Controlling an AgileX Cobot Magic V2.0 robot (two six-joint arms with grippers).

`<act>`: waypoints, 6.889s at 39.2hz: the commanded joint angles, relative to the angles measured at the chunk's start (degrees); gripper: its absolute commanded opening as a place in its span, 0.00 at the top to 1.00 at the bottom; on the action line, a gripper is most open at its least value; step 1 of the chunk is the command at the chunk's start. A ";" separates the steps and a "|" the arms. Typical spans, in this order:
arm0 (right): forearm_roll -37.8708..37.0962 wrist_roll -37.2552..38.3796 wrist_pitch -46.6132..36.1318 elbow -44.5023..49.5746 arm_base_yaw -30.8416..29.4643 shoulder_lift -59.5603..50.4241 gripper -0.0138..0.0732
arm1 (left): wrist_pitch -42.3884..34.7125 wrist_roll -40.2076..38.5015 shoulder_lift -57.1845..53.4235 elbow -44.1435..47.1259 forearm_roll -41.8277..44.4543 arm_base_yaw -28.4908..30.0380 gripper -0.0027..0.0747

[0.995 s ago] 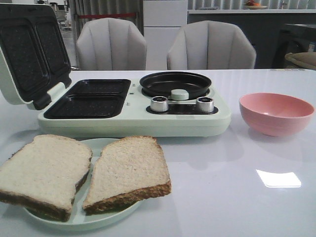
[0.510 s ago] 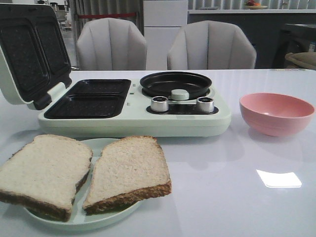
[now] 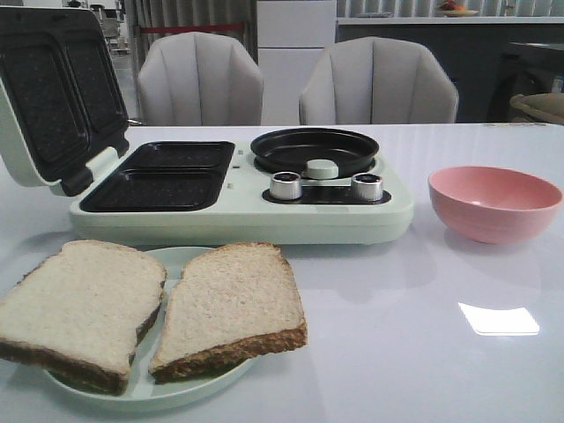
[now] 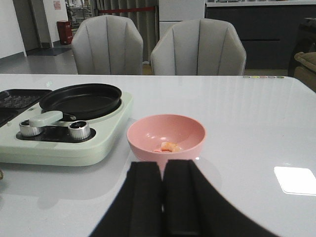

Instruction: Make breakfast with bread and shrimp

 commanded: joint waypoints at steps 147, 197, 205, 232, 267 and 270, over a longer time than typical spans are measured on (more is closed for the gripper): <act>-0.82 -0.53 -4.34 -0.92 -0.31 -1.23 0.68 | -2.68 -16.09 49.97 -20.10 69.85 -33.79 0.81; -0.82 -0.53 -4.34 -0.92 -0.31 -1.23 0.68 | -19.61 -16.09 85.55 -53.25 75.26 -8.47 0.81; -0.82 -0.53 -4.34 -0.92 -0.31 -1.23 0.68 | -20.24 -16.09 89.76 -54.05 75.37 -7.66 0.81; -0.82 -0.53 -4.34 -0.92 -0.31 -1.23 0.68 | -22.03 -16.09 93.41 -50.88 71.67 -7.89 0.81; -0.82 -0.53 -4.34 -0.92 -0.31 -1.23 0.68 | -22.86 -16.09 89.40 -49.14 63.00 -9.55 0.23; -0.82 -0.53 -4.34 -0.92 -0.31 -1.23 0.68 | -22.19 -16.09 88.46 -49.14 61.19 -9.93 0.23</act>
